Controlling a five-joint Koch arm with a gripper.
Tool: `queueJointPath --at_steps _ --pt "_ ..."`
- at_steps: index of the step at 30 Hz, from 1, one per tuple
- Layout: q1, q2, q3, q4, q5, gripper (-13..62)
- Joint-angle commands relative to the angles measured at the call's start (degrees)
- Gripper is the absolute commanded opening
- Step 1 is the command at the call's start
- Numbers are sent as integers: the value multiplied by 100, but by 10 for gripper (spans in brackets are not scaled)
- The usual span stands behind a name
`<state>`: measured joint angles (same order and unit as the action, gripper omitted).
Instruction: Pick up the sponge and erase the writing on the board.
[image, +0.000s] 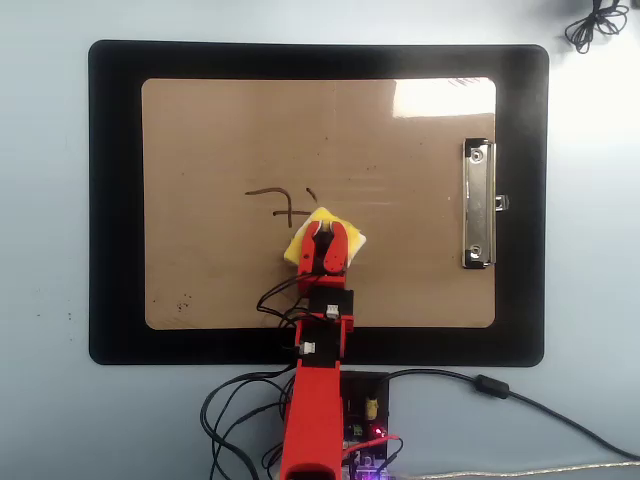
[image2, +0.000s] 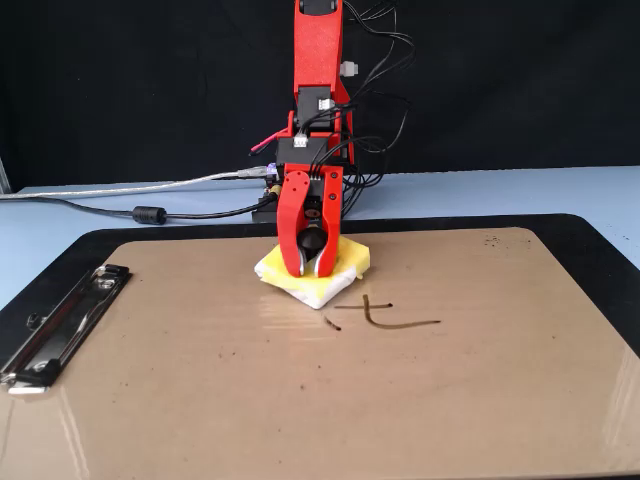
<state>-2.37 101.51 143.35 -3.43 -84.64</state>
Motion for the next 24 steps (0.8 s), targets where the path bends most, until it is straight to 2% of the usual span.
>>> queueJointPath --at_steps 1,6,8,13,15,17,21,24 --pt "-422 -721 -571 -422 -105 -78" --pt "-1037 -3393 -2558 -1477 -615 -78" --pt "-1028 -3050 -2312 -1424 -598 -78" --pt "-993 -211 492 -1415 -571 -78" --pt "-1028 229 1011 -1415 -563 -78" --pt "-1099 18 747 -1433 -563 -78" --pt "-1345 -1714 -923 -1441 -598 -78" --pt "-1336 -1986 -1459 -1397 -589 -78"
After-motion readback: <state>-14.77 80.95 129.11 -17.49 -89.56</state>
